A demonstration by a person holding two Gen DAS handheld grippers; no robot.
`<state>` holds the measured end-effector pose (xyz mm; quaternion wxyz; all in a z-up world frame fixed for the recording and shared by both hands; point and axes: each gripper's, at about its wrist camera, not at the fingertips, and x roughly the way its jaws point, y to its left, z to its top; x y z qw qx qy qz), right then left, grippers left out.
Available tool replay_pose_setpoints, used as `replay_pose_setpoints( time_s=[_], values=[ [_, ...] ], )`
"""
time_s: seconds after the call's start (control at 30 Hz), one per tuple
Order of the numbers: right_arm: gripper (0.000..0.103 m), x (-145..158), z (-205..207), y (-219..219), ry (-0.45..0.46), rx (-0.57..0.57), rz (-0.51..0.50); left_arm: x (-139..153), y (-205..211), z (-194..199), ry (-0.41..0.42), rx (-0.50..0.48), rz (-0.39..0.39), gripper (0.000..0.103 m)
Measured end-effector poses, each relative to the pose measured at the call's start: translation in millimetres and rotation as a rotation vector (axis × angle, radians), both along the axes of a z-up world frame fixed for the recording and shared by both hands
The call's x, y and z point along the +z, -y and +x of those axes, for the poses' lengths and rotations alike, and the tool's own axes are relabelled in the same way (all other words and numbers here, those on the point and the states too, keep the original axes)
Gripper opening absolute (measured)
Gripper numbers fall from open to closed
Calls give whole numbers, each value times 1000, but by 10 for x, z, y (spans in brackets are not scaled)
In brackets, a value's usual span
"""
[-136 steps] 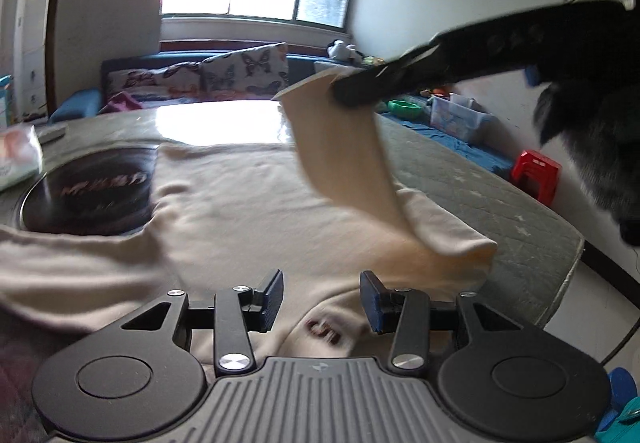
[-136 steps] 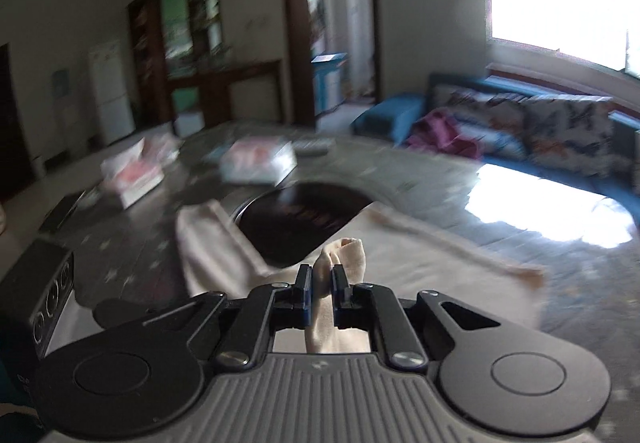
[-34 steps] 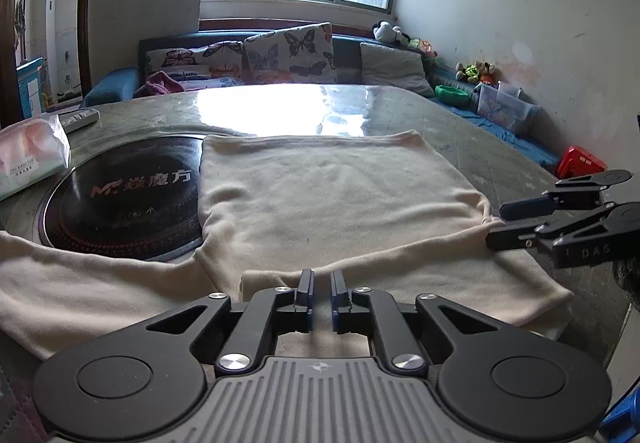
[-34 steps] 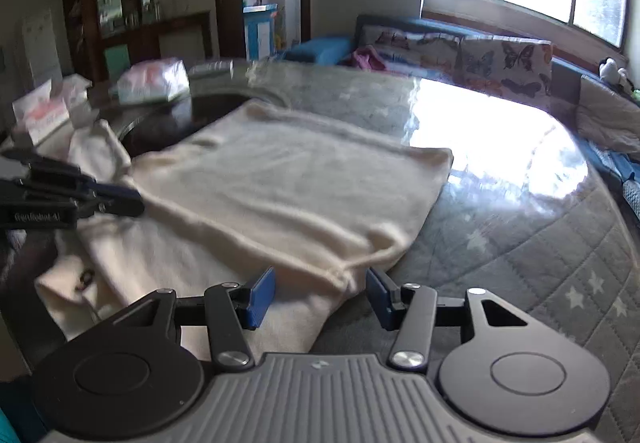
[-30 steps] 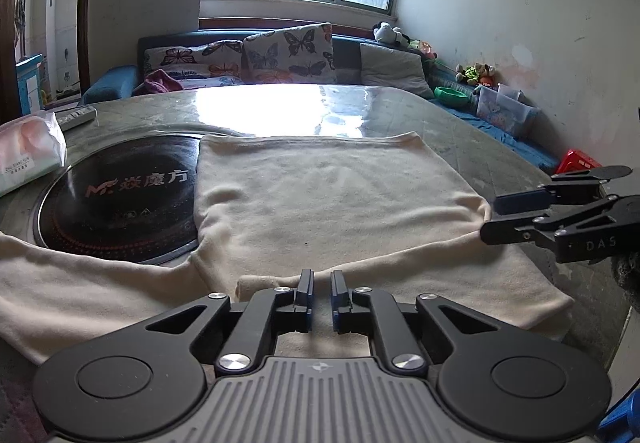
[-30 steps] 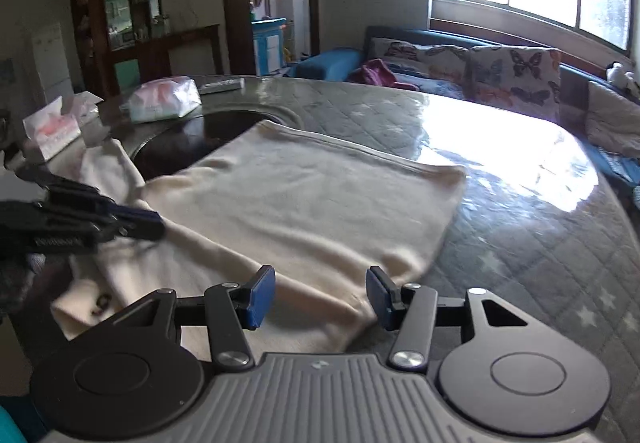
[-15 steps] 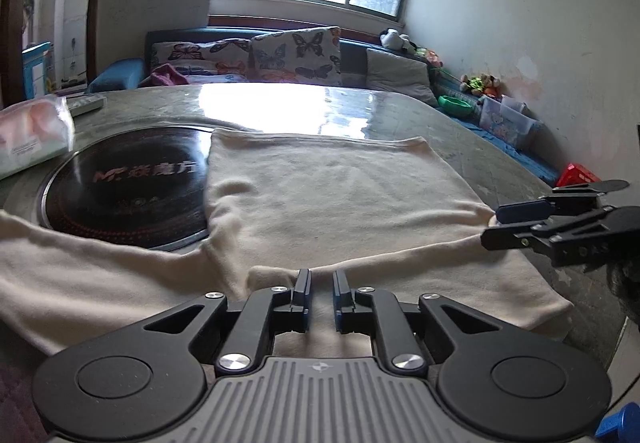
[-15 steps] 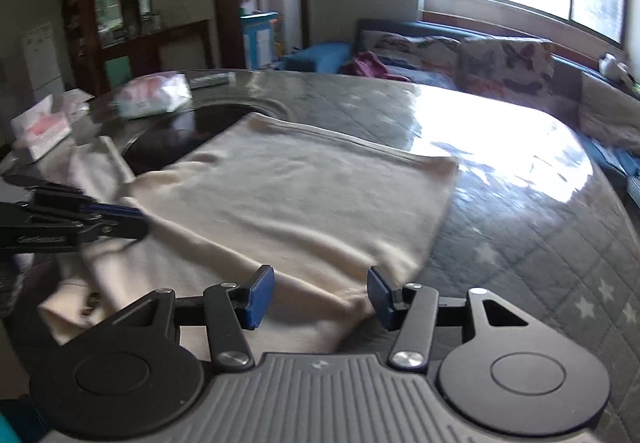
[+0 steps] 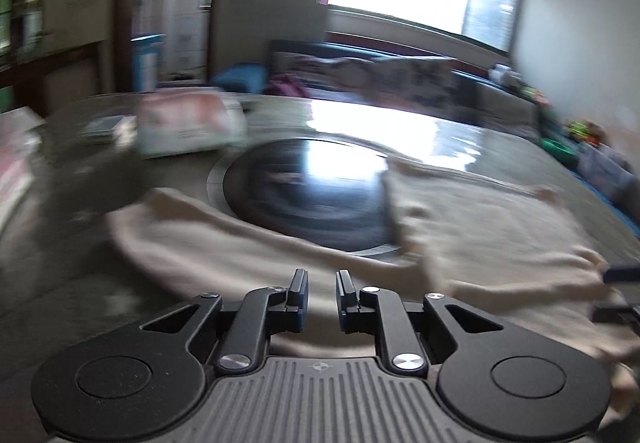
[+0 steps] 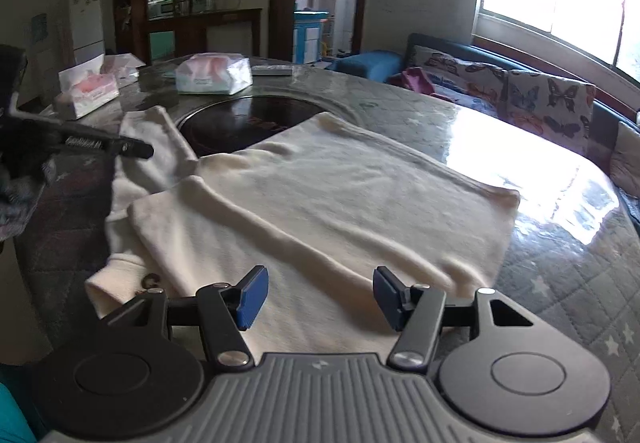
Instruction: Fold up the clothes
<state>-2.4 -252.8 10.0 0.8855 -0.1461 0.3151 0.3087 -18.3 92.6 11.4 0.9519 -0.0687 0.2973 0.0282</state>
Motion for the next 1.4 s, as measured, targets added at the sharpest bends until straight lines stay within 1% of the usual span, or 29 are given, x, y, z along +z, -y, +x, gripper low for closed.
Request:
replay_pose_setpoints(
  time_s=[0.07, 0.1, 0.13, 0.23, 0.33, 0.4, 0.6, 0.77, 0.8, 0.87, 0.93, 1.0, 1.07, 1.17, 1.23, 1.4],
  values=[
    [59, -9, -9, -62, -5, 24, -10, 13, -140, 0, 5, 80, 26, 25],
    [59, -19, -15, -104, -5, 39, -19, 21, -206, -1, 8, 120, 40, 33],
    [59, -28, -21, -147, -5, 55, -28, 29, -275, -3, 12, 158, 51, 36],
    [59, -32, -39, -270, -1, 91, -33, 35, -487, 1, 18, 237, 47, 36],
    [59, -41, -44, -386, -5, 125, -34, 20, -660, 41, 0, 314, 38, 36],
    [59, -40, -51, -410, -9, 126, -29, -4, -753, 71, -13, 357, 27, 36],
    [59, 19, -75, -367, 0, 110, -21, -75, -885, 171, -33, 395, -7, 36],
    [59, 78, -96, -312, 11, 93, -16, -91, -932, 270, -38, 404, -32, 36],
    [59, 83, -102, -296, 12, 88, -14, -92, -940, 288, -37, 406, -35, 34],
    [59, 94, -114, -262, 12, 79, -10, -92, -950, 314, -36, 406, -46, 33],
    [59, 103, -125, -230, 14, 70, -7, -102, -957, 331, -34, 407, -51, 16],
    [59, 113, -136, -188, 15, 57, -1, -107, -963, 340, -27, 406, -61, 7],
    [59, 130, -142, -135, 16, 42, 9, -74, -940, 319, -7, 397, -73, 5],
    [59, 166, -149, -51, 16, 19, 26, 82, -816, 248, 50, 351, -86, 4],
    [59, 188, -159, 13, 20, 0, 37, 230, -684, 200, 88, 300, -102, 4],
    [59, 242, -188, 206, 30, -57, 75, 627, -167, 45, 178, 112, -141, 4]
  ],
)
